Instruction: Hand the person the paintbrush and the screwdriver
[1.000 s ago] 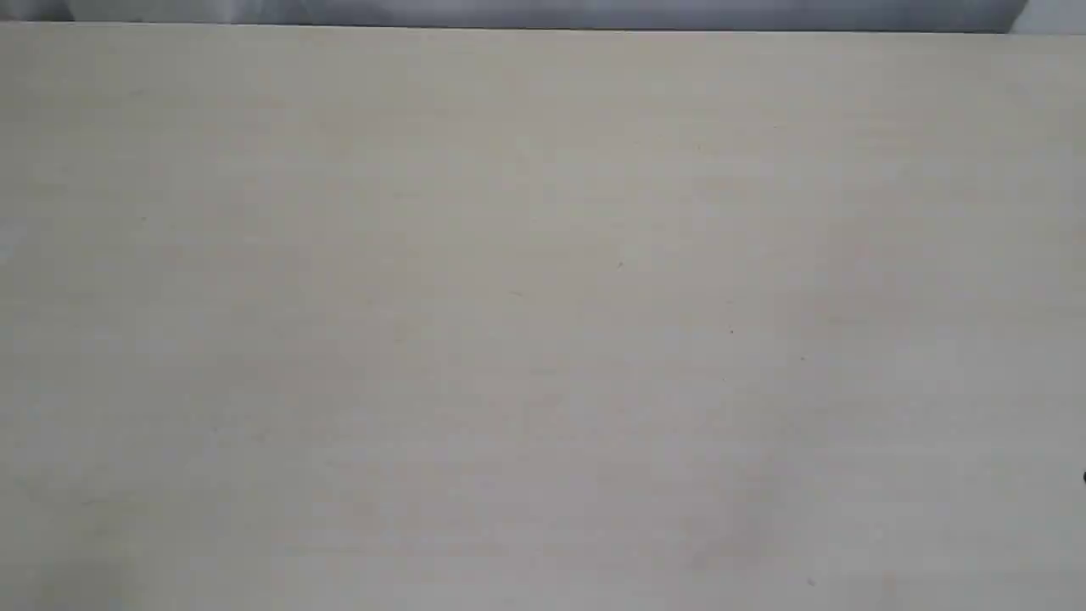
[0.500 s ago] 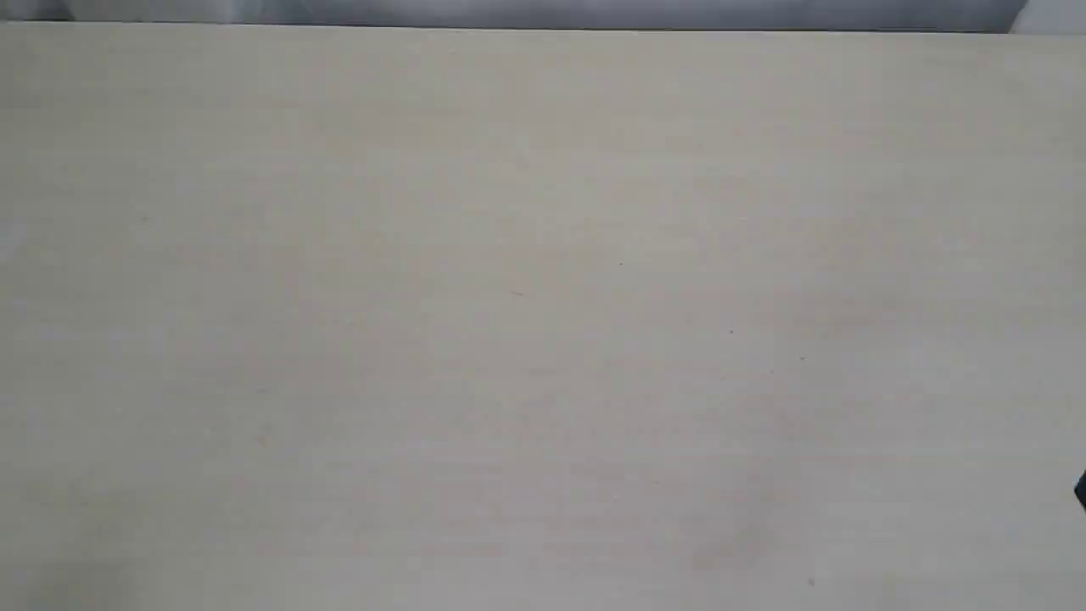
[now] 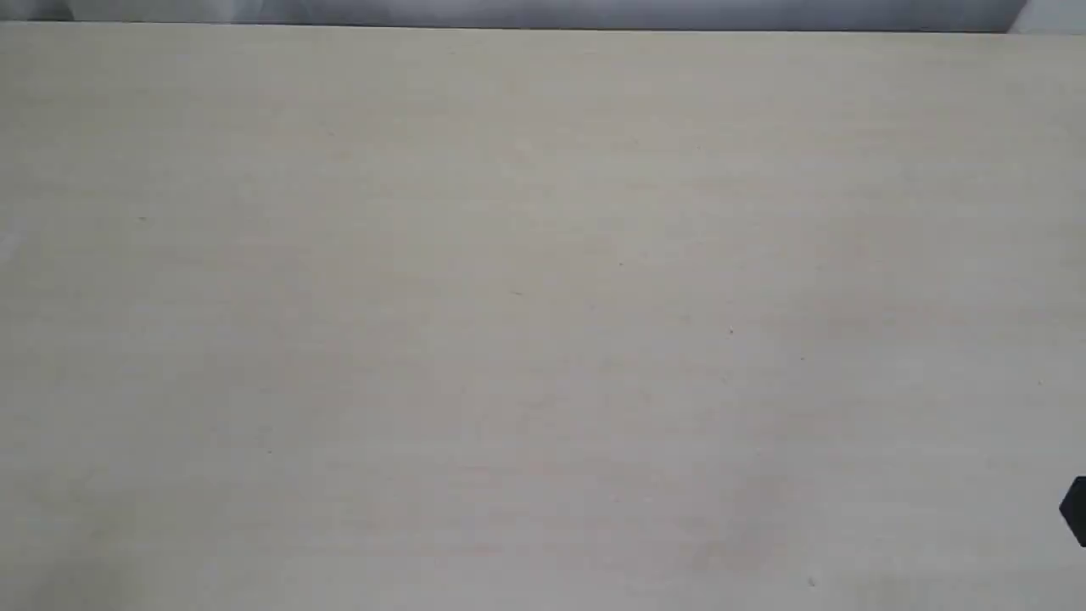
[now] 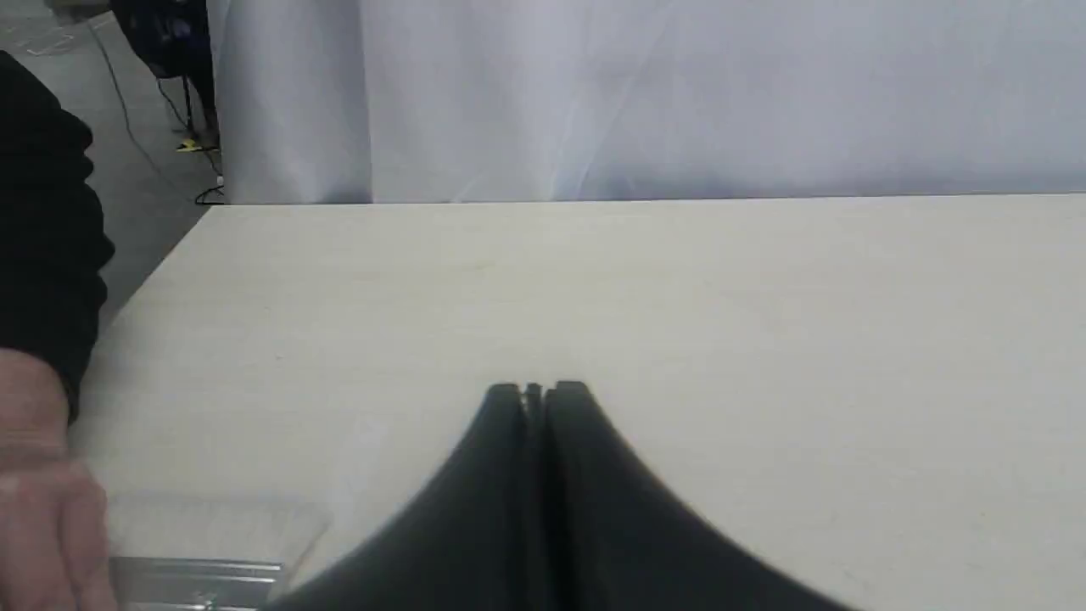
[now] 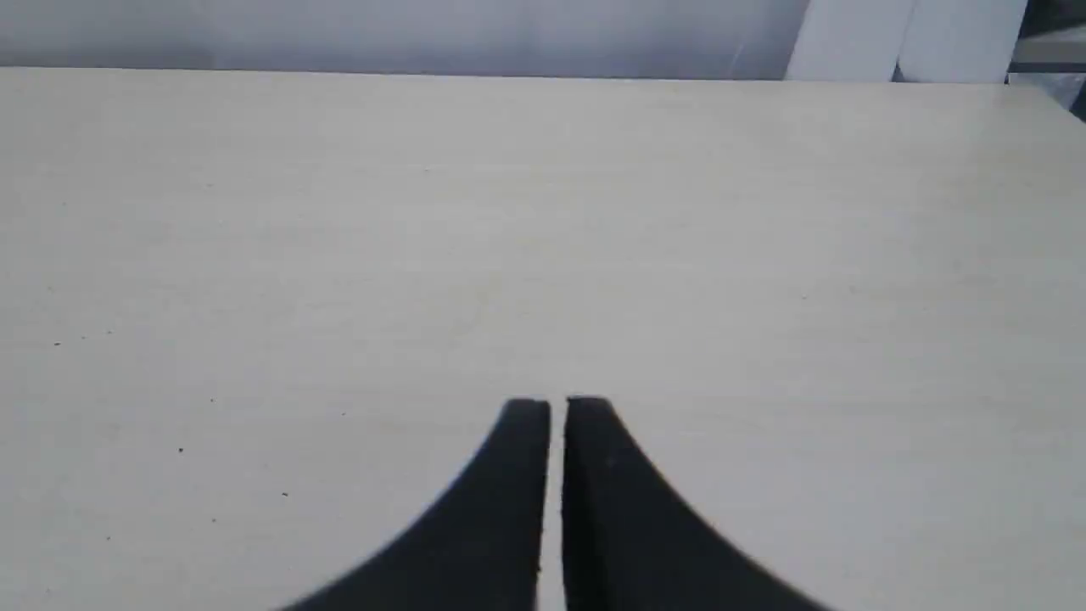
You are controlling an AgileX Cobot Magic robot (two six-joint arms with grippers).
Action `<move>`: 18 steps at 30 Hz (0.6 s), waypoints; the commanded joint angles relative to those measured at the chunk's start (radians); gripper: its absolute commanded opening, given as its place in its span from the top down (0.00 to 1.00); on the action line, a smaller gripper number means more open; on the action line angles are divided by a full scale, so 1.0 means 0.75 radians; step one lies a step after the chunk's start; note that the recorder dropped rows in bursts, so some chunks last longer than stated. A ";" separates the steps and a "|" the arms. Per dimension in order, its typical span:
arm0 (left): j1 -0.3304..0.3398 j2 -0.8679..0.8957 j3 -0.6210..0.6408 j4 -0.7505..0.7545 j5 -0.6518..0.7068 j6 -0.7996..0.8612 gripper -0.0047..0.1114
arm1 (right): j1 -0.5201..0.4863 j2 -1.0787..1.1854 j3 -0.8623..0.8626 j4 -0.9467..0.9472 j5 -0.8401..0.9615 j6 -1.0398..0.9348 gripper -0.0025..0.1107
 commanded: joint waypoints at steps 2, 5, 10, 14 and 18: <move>-0.011 -0.003 0.003 -0.005 -0.007 -0.003 0.96 | -0.004 -0.048 0.004 -0.012 0.012 0.009 0.94; -0.011 -0.003 0.003 -0.005 -0.007 -0.003 0.96 | -0.004 -0.085 0.004 -0.012 0.030 0.009 0.94; -0.011 -0.003 0.003 -0.005 -0.007 -0.003 0.96 | -0.004 -0.124 0.004 -0.023 0.051 0.009 0.94; -0.011 -0.003 0.003 -0.005 -0.007 -0.003 0.96 | -0.004 -0.123 0.004 -0.019 0.051 0.009 0.94; -0.011 -0.003 0.003 -0.005 -0.007 -0.003 0.96 | -0.004 -0.144 0.004 0.028 0.060 0.009 0.94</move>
